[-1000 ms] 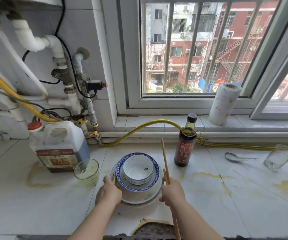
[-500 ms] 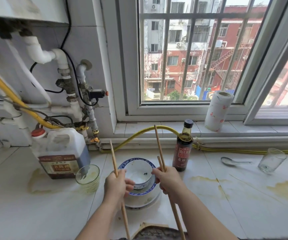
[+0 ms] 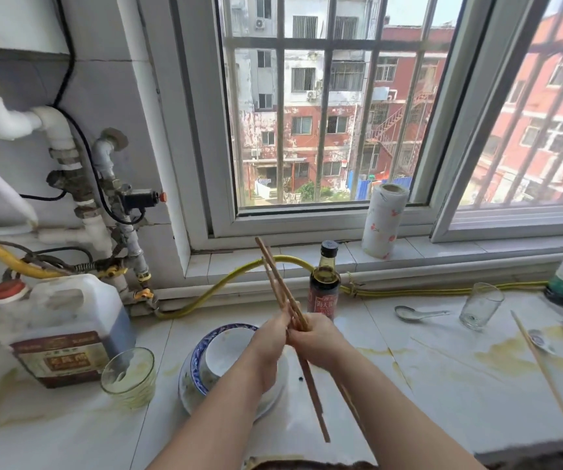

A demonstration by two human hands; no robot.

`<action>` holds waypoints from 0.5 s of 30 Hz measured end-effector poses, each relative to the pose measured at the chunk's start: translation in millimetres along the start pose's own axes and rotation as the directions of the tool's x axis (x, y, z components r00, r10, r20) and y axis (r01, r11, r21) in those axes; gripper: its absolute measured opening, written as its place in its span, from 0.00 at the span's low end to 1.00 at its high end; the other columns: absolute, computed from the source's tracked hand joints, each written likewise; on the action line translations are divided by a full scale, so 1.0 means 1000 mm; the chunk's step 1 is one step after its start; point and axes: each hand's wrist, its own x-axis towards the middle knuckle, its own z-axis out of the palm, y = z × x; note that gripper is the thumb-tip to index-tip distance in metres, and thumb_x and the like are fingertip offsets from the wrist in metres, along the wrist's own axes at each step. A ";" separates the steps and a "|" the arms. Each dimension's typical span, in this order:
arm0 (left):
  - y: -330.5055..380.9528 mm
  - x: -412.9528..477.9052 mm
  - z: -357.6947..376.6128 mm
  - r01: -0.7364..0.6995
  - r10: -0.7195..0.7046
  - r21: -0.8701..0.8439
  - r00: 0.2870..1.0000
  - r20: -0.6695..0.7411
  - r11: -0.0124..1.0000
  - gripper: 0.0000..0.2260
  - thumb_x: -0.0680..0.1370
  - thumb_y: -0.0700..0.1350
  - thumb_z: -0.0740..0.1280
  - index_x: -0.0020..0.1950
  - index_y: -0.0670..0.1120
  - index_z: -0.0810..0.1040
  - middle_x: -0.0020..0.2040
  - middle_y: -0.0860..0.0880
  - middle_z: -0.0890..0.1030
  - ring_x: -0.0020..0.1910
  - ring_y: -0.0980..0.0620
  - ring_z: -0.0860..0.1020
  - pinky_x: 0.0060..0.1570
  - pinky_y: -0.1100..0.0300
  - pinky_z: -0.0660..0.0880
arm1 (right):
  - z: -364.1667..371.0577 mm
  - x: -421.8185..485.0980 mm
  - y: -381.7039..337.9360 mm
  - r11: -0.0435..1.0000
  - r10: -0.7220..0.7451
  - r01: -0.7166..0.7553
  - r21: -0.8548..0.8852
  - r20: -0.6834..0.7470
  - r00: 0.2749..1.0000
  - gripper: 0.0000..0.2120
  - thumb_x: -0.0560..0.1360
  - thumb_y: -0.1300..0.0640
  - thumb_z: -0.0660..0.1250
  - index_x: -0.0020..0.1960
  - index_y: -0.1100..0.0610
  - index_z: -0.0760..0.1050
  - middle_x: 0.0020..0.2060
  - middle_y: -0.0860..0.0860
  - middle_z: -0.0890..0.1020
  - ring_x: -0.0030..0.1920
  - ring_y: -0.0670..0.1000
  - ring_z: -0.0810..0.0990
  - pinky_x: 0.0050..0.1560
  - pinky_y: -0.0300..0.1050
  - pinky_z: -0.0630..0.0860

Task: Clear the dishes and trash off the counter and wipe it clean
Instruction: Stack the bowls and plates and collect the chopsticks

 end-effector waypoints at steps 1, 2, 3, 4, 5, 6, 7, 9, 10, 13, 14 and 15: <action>-0.001 0.002 -0.002 -0.020 0.020 -0.002 0.999 0.032 1.000 0.18 0.81 0.59 0.54 0.58 0.53 0.79 0.63 0.51 0.75 0.67 0.54 0.68 0.66 0.54 0.61 | -0.004 0.003 0.000 0.998 -0.054 0.051 -0.048 -0.075 0.996 0.15 0.74 0.56 0.64 0.29 0.50 0.69 0.24 0.44 0.71 0.28 0.44 0.68 0.32 0.39 0.65; -0.003 0.004 -0.003 -0.040 0.040 -0.014 0.999 0.036 0.999 0.20 0.80 0.60 0.55 0.65 0.53 0.75 0.68 0.52 0.72 0.69 0.55 0.65 0.67 0.54 0.59 | -0.007 0.006 0.002 0.993 -0.111 0.104 -0.060 -0.134 0.985 0.14 0.75 0.56 0.62 0.31 0.50 0.69 0.26 0.44 0.72 0.29 0.43 0.69 0.33 0.38 0.66; -0.004 0.006 -0.006 -0.053 0.053 -0.040 0.999 -0.003 0.998 0.22 0.80 0.60 0.56 0.70 0.51 0.71 0.70 0.51 0.70 0.69 0.55 0.65 0.67 0.54 0.58 | -0.008 0.009 0.004 0.986 -0.164 0.159 -0.042 -0.194 0.967 0.12 0.77 0.57 0.61 0.35 0.50 0.71 0.29 0.45 0.74 0.31 0.43 0.71 0.34 0.37 0.67; -0.005 0.007 -0.010 -0.063 0.059 -0.062 0.996 -0.068 0.996 0.23 0.80 0.59 0.56 0.72 0.49 0.69 0.70 0.49 0.70 0.69 0.54 0.66 0.67 0.55 0.59 | -0.007 0.012 0.006 0.976 -0.210 0.219 0.008 -0.260 0.943 0.09 0.79 0.57 0.60 0.39 0.52 0.72 0.32 0.47 0.77 0.33 0.42 0.74 0.36 0.34 0.70; -0.008 0.008 -0.014 -0.073 0.062 -0.078 0.988 -0.141 0.994 0.22 0.81 0.57 0.56 0.71 0.47 0.69 0.68 0.48 0.72 0.67 0.53 0.68 0.66 0.55 0.61 | -0.005 0.016 0.010 0.958 -0.242 0.278 0.064 -0.333 0.911 0.08 0.79 0.58 0.60 0.42 0.52 0.72 0.33 0.49 0.79 0.34 0.42 0.77 0.38 0.32 0.72; -0.012 0.010 -0.019 -0.086 0.066 -0.090 0.976 -0.206 0.992 0.21 0.81 0.55 0.56 0.70 0.46 0.70 0.65 0.47 0.74 0.65 0.52 0.70 0.66 0.55 0.62 | 0.000 0.021 0.014 0.935 -0.269 0.338 0.111 -0.401 0.876 0.07 0.80 0.58 0.60 0.43 0.52 0.72 0.33 0.50 0.79 0.35 0.43 0.79 0.40 0.35 0.75; -0.015 0.009 -0.023 -0.095 0.067 -0.095 0.962 -0.263 0.991 0.18 0.82 0.54 0.57 0.67 0.45 0.72 0.63 0.47 0.76 0.63 0.51 0.72 0.65 0.54 0.64 | 0.004 0.024 0.019 0.911 -0.292 0.390 0.135 -0.457 0.840 0.07 0.80 0.58 0.60 0.43 0.51 0.72 0.32 0.51 0.78 0.35 0.46 0.79 0.41 0.41 0.77; -0.023 0.011 -0.032 -0.104 0.065 -0.090 0.931 -0.359 0.990 0.12 0.82 0.51 0.58 0.57 0.47 0.77 0.58 0.48 0.79 0.58 0.51 0.75 0.64 0.53 0.68 | 0.016 0.030 0.024 0.883 -0.338 0.457 0.106 -0.533 0.776 0.07 0.79 0.55 0.60 0.42 0.51 0.71 0.30 0.54 0.76 0.33 0.53 0.76 0.39 0.52 0.76; -0.027 0.012 -0.035 -0.114 0.074 -0.076 0.912 -0.403 0.991 0.10 0.82 0.50 0.58 0.52 0.49 0.77 0.56 0.48 0.80 0.56 0.52 0.76 0.61 0.53 0.69 | 0.021 0.033 0.023 0.877 -0.349 0.472 0.085 -0.562 0.750 0.07 0.78 0.52 0.60 0.41 0.51 0.70 0.30 0.55 0.74 0.32 0.56 0.74 0.37 0.55 0.75; -0.035 0.014 -0.045 -0.173 0.180 0.058 0.857 -0.483 0.983 0.08 0.82 0.46 0.59 0.46 0.54 0.76 0.48 0.52 0.81 0.48 0.57 0.76 0.47 0.61 0.70 | 0.028 0.042 0.014 0.845 -0.318 0.522 0.121 -0.670 0.671 0.09 0.77 0.48 0.59 0.41 0.50 0.69 0.30 0.59 0.70 0.31 0.61 0.69 0.33 0.58 0.71; -0.037 0.014 -0.047 -0.185 0.231 0.141 0.846 -0.481 0.973 0.08 0.82 0.45 0.59 0.46 0.54 0.75 0.48 0.54 0.80 0.47 0.57 0.76 0.45 0.61 0.70 | 0.026 0.044 0.011 0.837 -0.297 0.530 0.140 -0.697 0.653 0.09 0.77 0.46 0.59 0.42 0.49 0.69 0.30 0.59 0.70 0.32 0.61 0.69 0.33 0.57 0.71; -0.040 0.016 -0.050 -0.183 0.283 0.248 0.837 -0.469 0.951 0.07 0.81 0.44 0.60 0.48 0.55 0.75 0.50 0.54 0.79 0.50 0.55 0.76 0.48 0.61 0.70 | 0.025 0.046 0.012 0.838 -0.284 0.527 0.141 -0.712 0.642 0.11 0.77 0.44 0.59 0.42 0.49 0.69 0.31 0.60 0.70 0.33 0.62 0.70 0.34 0.57 0.71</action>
